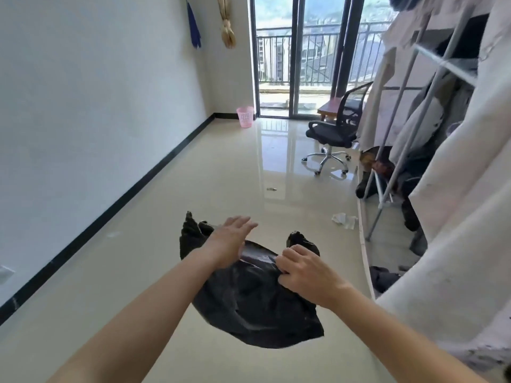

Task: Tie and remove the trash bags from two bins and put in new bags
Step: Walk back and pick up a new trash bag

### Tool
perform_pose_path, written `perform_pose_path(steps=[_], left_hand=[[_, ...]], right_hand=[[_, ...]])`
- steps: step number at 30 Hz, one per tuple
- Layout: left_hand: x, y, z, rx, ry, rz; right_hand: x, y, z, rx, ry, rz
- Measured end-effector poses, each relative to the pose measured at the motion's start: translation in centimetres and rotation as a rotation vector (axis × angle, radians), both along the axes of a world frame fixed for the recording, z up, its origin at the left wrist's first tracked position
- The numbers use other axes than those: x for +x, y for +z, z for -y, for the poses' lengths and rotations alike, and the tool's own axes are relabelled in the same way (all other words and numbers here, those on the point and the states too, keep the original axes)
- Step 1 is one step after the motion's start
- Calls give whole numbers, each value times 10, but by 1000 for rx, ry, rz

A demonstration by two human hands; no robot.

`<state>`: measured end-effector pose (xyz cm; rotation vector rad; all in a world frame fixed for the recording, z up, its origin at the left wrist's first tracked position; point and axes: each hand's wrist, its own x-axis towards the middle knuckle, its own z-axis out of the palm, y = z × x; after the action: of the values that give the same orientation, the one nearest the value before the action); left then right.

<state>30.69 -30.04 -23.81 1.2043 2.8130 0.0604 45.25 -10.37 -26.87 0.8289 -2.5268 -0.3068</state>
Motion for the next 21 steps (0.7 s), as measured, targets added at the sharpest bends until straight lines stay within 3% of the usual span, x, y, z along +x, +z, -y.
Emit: perform_pose_path(steps=[4,7,12,15,18,21], left_hand=[[-95,-3,6,-281,134,321],[-169,-12,21,-266,187,407],[-324,-19,34,20,433,121],[-424,-13,28,139,456,-2],[-530,5,14,226,396,-58],[-629,31,-13,325,326,-147]], right_hand=[[-121,17,-30,19,-66,42],[-220,27,-38,27,-130,110],[-391,21,-34,-118,-434,507],[-499,23,-24,-414,-482,709],[-610,41,-17,-710,-467,619],[-705,65,-27,-765,-458,525]])
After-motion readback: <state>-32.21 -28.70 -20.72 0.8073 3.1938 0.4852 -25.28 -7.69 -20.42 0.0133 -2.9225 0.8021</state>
